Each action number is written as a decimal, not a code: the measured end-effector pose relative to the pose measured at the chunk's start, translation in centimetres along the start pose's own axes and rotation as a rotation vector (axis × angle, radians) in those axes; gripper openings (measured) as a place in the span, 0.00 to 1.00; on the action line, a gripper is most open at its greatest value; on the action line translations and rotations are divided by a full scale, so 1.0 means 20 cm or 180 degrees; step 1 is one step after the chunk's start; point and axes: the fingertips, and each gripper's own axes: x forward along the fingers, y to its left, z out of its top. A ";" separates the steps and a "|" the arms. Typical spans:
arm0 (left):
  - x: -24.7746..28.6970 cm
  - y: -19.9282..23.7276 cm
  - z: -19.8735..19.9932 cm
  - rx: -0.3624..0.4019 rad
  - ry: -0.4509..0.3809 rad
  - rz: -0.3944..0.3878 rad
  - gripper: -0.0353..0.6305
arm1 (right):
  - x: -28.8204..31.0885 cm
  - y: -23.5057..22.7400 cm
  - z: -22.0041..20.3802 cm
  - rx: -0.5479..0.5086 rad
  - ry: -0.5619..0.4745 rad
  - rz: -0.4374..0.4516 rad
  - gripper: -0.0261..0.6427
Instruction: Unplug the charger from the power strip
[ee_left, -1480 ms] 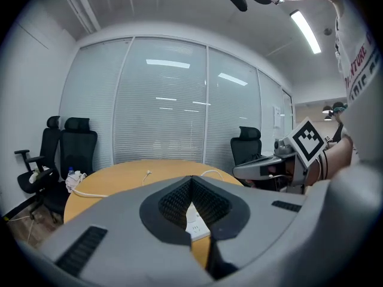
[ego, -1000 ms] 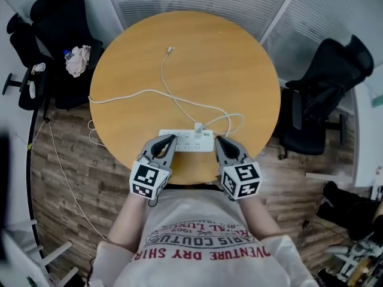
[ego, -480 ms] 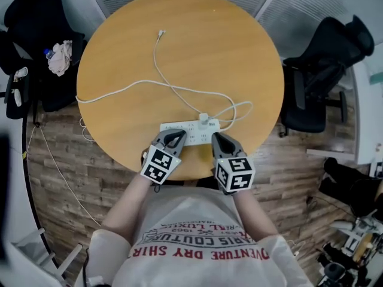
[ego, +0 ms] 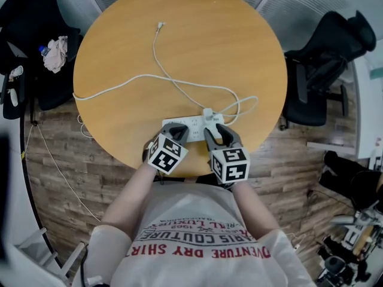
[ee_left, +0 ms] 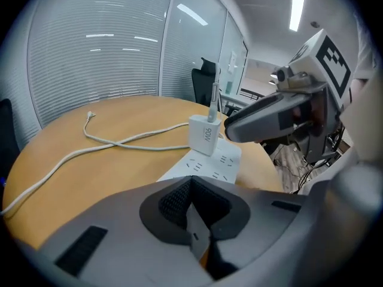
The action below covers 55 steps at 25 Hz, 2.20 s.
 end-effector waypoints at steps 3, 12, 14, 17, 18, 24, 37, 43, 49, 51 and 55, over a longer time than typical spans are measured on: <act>0.01 0.00 0.00 -0.0115 0.0026 -0.0140 0.10 | 0.06 0.00 -0.02 0.0144 0.0121 0.0001 0.31; 0.01 -0.02 0.01 -0.0110 0.0014 -0.0155 0.10 | 0.24 -0.07 -0.01 0.0391 0.0453 -0.0213 0.33; 0.01 -0.02 0.01 -0.0110 0.0018 -0.0160 0.10 | 0.27 -0.07 -0.01 0.0486 0.0513 -0.0221 0.33; 0.01 -0.02 0.01 -0.0127 0.0022 -0.0187 0.10 | 0.29 -0.08 -0.04 0.0535 0.0584 -0.0292 0.33; 0.01 -0.02 0.01 -0.0126 0.0019 -0.0189 0.10 | 0.29 -0.08 -0.04 0.0507 0.0596 -0.0323 0.33; 0.01 -0.01 0.00 -0.0128 0.0022 -0.0192 0.10 | 0.29 -0.09 -0.05 0.0271 0.0729 -0.0504 0.28; 0.02 -0.01 0.00 0.0026 0.0001 -0.0102 0.10 | 0.22 -0.01 0.07 0.0255 0.0583 -0.0443 0.28; 0.02 -0.01 0.00 -0.0002 -0.0001 -0.0125 0.10 | 0.15 0.01 0.10 0.0217 0.0504 -0.0369 0.28; 0.01 0.00 0.00 -0.0174 0.0051 -0.0012 0.10 | 0.03 0.00 0.12 0.0320 0.0260 -0.0218 0.28; -0.03 0.01 0.04 -0.0213 -0.0041 0.0012 0.10 | -0.01 -0.01 0.13 0.0307 0.0144 -0.0190 0.28; -0.21 0.06 0.25 -0.0210 -0.0484 0.0154 0.10 | -0.08 0.02 0.21 0.0161 -0.0088 0.0004 0.27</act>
